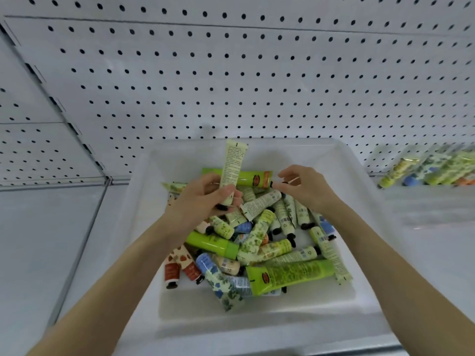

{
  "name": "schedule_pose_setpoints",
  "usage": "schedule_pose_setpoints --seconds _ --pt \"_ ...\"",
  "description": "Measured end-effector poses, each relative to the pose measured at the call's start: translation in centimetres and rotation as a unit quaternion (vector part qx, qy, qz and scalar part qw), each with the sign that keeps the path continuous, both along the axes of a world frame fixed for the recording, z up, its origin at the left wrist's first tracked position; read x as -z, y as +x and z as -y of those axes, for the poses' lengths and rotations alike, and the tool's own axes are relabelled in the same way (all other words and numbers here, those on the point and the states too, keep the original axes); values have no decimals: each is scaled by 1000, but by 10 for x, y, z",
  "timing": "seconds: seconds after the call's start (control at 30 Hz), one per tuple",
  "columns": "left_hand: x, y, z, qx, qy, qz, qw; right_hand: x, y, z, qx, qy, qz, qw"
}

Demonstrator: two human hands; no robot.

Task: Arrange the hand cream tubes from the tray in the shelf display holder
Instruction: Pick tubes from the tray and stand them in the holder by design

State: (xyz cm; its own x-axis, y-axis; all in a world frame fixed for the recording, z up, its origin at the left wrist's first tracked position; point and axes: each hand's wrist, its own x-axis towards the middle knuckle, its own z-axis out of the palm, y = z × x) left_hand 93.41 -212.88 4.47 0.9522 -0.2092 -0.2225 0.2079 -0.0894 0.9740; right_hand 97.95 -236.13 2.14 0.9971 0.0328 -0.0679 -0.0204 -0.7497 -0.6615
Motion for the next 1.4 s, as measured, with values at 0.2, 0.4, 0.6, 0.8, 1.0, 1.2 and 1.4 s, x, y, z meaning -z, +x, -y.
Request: schedule_pose_setpoints --seconds 0.2,0.4,0.6,0.8,1.0,1.2,1.4 --pt "-1 1 -3 1 -66 -26 997 22 7 1 -11 -48 -67 997" --pt "2 3 -6 -8 -85 -56 995 31 7 -4 -14 -56 -69 996" --pt "2 3 -6 6 -50 -47 998 29 3 -8 -15 -41 -58 997" --pt "0 2 -7 -13 -64 -48 997 22 -1 -13 -35 -44 -63 996" --pt "1 4 -9 -44 -68 -59 995 22 -3 -15 -46 -24 -88 995" --pt "0 4 -9 -55 -22 -37 998 21 -4 -17 -50 15 -93 994" --pt "-2 4 -6 -35 45 14 998 9 -4 -15 -59 62 -99 991"
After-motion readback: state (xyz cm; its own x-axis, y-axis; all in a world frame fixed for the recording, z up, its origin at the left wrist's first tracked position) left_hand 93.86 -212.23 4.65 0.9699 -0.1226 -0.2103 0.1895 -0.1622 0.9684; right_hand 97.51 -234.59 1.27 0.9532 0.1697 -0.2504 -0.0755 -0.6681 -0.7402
